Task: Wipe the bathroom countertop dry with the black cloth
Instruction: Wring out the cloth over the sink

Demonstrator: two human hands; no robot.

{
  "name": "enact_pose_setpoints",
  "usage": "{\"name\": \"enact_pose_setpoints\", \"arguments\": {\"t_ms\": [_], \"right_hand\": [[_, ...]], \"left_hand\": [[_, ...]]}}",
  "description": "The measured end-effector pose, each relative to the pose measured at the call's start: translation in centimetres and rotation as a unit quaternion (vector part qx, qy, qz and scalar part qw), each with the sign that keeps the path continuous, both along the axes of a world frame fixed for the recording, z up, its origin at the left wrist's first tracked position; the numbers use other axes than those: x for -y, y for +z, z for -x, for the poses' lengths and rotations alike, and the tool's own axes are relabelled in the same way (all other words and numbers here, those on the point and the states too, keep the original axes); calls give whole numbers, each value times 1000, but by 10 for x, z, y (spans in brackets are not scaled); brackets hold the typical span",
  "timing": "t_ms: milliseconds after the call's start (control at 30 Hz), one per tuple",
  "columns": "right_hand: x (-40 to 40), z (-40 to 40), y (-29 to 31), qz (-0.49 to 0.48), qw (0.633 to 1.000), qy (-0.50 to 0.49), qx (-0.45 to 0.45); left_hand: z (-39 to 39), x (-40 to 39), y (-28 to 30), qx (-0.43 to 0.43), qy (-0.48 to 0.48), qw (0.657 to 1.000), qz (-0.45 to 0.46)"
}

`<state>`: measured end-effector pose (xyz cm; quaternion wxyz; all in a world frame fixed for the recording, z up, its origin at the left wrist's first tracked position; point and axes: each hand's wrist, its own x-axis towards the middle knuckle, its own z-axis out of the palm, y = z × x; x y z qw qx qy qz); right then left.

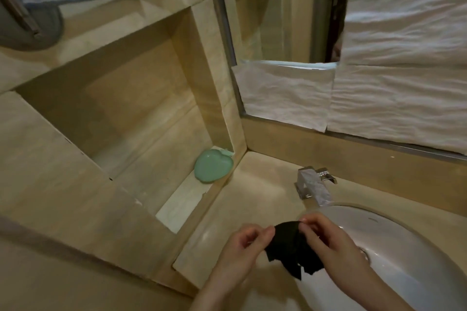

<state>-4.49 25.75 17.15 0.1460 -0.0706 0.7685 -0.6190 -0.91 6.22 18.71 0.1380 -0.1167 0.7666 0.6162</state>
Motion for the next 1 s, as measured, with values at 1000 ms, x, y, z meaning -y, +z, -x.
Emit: {"name": "enact_pose_setpoints", "arguments": {"t_ms": [1000], "right_hand": [[120, 8, -25, 165, 949, -30, 267]], "left_hand": [[48, 135, -29, -6, 64, 989, -133]]}}
